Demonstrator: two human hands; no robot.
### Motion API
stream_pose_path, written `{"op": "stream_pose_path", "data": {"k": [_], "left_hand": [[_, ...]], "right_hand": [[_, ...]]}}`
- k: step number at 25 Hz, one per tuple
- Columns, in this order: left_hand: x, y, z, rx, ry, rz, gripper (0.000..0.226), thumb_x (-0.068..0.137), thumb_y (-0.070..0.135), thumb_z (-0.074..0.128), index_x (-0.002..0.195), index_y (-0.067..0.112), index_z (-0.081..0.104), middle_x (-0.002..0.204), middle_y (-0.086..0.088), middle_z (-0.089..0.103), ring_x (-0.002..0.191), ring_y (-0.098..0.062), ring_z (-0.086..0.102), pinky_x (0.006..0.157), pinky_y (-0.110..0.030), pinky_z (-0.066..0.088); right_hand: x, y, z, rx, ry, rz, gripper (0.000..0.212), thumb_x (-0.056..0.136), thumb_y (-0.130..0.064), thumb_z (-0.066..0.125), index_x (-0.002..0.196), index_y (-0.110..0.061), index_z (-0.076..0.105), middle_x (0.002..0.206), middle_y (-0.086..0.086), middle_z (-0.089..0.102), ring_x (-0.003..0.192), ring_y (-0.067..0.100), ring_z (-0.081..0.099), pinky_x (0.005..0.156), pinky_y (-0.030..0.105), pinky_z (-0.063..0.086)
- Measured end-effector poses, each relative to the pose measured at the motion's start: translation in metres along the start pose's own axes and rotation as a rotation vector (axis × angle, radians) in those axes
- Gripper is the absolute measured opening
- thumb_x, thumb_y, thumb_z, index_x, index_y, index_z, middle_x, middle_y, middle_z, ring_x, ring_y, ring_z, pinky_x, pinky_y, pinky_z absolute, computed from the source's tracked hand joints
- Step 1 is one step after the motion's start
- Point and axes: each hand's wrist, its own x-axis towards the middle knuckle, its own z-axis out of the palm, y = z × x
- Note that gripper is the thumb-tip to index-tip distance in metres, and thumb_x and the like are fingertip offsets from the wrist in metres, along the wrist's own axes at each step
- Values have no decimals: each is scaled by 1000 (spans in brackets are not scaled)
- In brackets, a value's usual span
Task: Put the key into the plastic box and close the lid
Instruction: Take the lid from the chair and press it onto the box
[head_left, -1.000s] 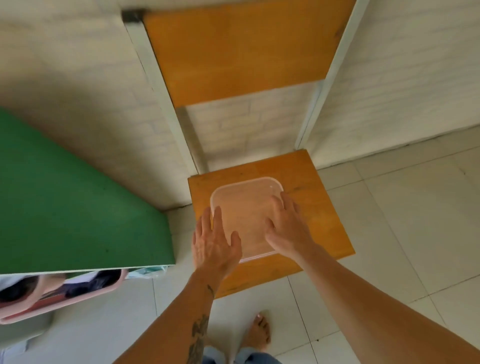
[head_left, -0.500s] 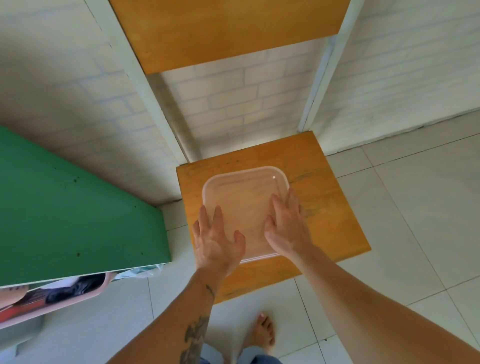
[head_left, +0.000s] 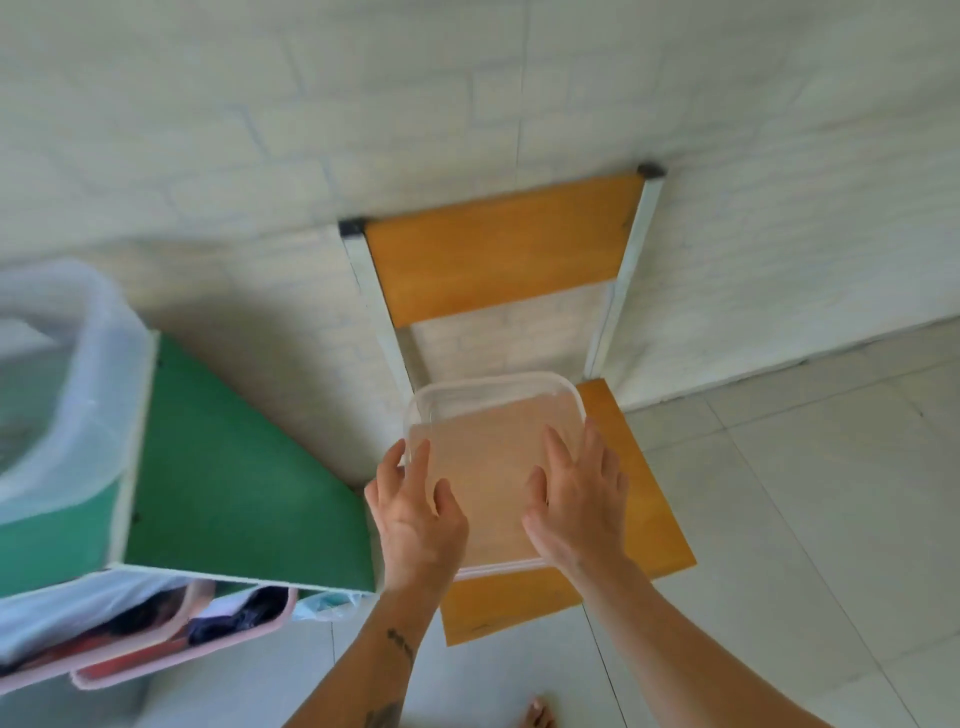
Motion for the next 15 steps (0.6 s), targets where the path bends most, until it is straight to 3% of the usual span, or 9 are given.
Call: {"op": "stream_pose_path", "data": {"k": [3,7,15], "left_hand": [[5,47,-58,-55,17,-7,47,89,3,54,135,15,54,147,-6,41,132,-25,32,108,-37,31],[15,88,-128,-77,90,84,47,91,7,55,137,13,53,150,-6,39,138,-23,37,107,-26,28],[39,85,-253,-44,298,17,51,91,12,53,142,15,47,159,-6,30,143,-26,35,115,-35,28]], "right_hand": [[-6,-35,-64,-6,44,-23,57,91,-37,42,146,-21,40,157,22,20,138,39,28,110,51,30],[-17,-87,-127,41,122,-64,58,93,-37,43,148,-23,35,158,19,17,137,38,30,110,50,32],[-24,-215,-164,42,147,-281,60,90,-43,42,146,-23,35,156,17,17,134,37,30,108,51,34]]}}
